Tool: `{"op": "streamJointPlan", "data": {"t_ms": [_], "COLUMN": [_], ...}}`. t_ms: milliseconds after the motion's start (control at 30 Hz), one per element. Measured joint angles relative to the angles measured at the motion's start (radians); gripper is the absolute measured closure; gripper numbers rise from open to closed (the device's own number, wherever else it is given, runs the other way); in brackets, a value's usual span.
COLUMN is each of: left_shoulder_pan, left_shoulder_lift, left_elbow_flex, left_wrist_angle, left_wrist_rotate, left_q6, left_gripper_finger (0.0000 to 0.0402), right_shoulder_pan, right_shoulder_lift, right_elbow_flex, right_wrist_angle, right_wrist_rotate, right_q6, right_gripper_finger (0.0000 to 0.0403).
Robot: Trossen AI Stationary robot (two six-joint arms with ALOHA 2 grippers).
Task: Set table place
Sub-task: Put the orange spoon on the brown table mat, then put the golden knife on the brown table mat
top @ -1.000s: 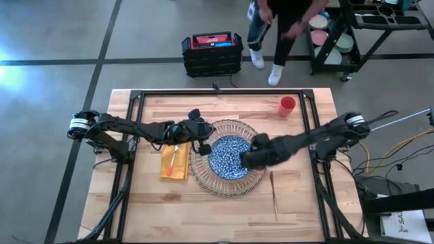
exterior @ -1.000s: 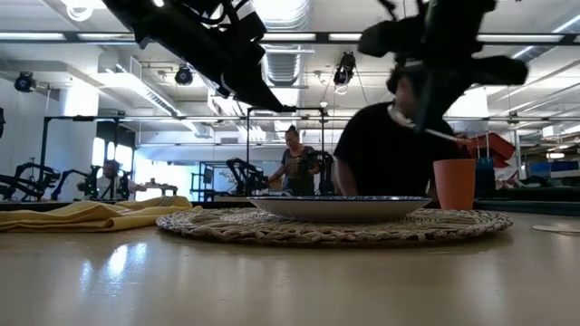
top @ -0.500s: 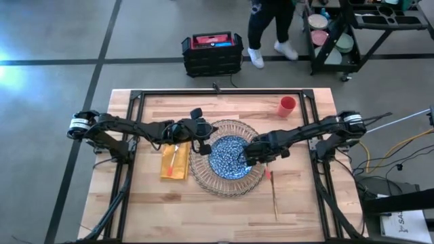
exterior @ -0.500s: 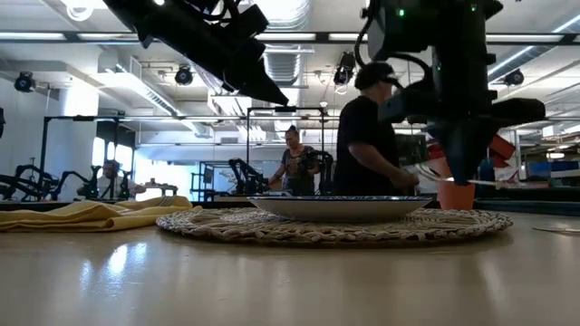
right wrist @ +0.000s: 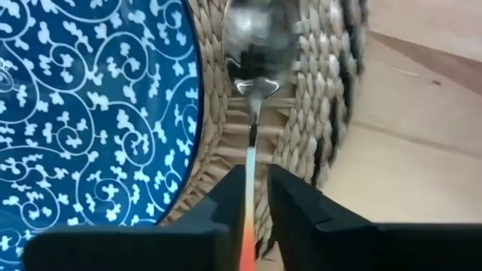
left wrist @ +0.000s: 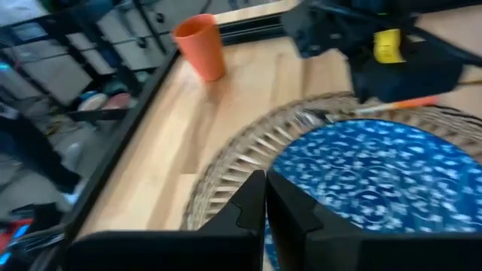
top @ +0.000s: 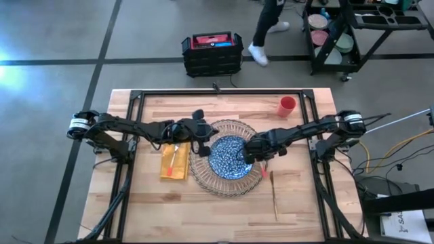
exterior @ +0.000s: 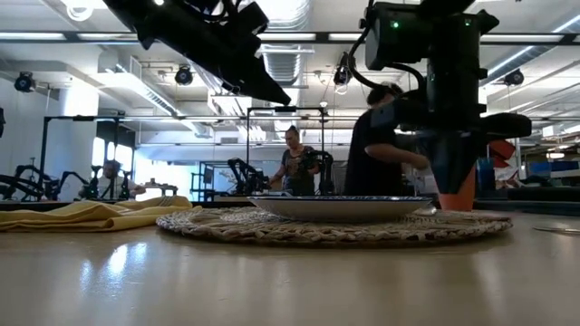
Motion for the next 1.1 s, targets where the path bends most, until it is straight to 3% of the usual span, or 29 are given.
{"op": "streamJointPlan", "data": {"t_ms": [233,433,667,1100], "left_shoulder_pan": [0.000,0.004,0.004,0.006], "left_shoulder_lift": [0.000,0.000,0.000,0.001], "left_elbow_flex": [0.000,0.000,-0.005,-0.008], "left_wrist_angle": [-0.017,-0.031,-0.076,-0.102], "left_wrist_rotate": [0.056,0.054,0.053,0.052], "left_q6": [-0.008,-0.015,-0.043,-0.071], "left_gripper_finger": [0.0402,0.0402,0.0402,0.0402], "right_shoulder_pan": [0.013,0.233,0.461,0.579], "right_shoulder_lift": [-0.014,-0.052,0.021,0.164], "right_elbow_flex": [0.001,0.012,0.012,0.025], "right_wrist_angle": [-0.011,-0.027,0.057,0.073], "right_wrist_rotate": [0.017,-0.013,-0.038,-0.097], "right_q6": [-0.029,0.110,0.428,0.584], "right_gripper_finger": [0.0300,0.0264,0.0251,0.0248]}}
